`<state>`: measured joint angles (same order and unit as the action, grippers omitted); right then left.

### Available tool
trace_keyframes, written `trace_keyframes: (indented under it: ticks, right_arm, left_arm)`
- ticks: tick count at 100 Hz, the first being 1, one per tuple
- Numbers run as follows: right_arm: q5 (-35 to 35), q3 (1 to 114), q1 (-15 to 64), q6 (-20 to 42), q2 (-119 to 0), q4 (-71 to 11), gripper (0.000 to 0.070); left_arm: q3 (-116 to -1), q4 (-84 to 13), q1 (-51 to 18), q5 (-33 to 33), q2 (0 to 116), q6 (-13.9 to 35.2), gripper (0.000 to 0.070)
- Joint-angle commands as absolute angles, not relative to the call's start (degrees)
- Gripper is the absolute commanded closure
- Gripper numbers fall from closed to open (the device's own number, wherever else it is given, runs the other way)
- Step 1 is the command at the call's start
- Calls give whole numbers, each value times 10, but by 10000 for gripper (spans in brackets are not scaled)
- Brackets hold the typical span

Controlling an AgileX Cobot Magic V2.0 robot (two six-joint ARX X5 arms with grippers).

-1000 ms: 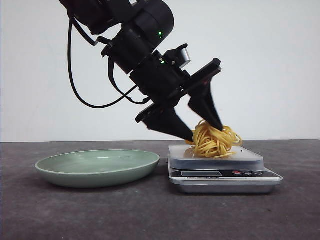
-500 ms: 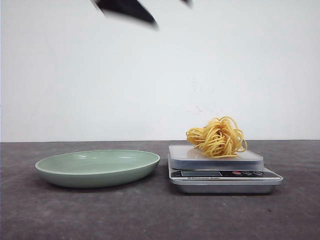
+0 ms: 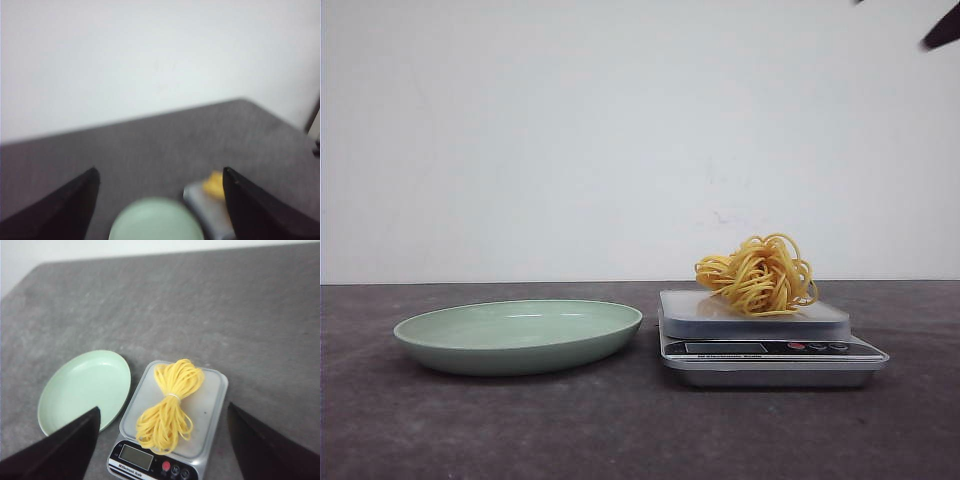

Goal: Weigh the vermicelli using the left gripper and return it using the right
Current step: 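Raise the left gripper away from the scale, then lower the right gripper onto the vermicelli bundle on the scale, then close the right gripper on the bundle and lift it toward the plate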

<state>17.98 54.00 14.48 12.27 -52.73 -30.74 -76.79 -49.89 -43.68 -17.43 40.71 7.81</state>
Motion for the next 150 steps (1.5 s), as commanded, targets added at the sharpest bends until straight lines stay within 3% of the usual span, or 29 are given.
trace_keyframes:
  ticks: [1,11,29,42,52,89,112,124,150]
  right_arm:
    - [158,553,174,135,-564,-291,191]
    - [120,563,210,135,-627,-287,193]
    - [111,608,241,138,-741,-288,214]
    - [104,642,246,147,-806,-289,214]
    - [104,658,246,150,-844,-292,219]
    - [102,660,262,159,-933,-295,224]
    - [86,660,266,166,-958,-306,415]
    - [74,660,266,166,-958,-309,700]
    - [104,694,289,159,-944,-328,700]
  left_arm:
    - [-773,-541,-442,-183,408,112,227]
    - [-773,-598,-442,-186,399,131,228]
    - [-773,-661,-442,-202,395,148,232]
    - [-773,-678,-442,-201,392,158,246]
    - [-773,-682,-442,-201,389,160,317]
    - [-773,-707,-442,-202,384,169,317]
    - [-773,-710,-442,-202,384,170,317]
    - [-773,-711,-442,-202,384,170,317]
    - [-773,-711,-442,-202,384,170,317]
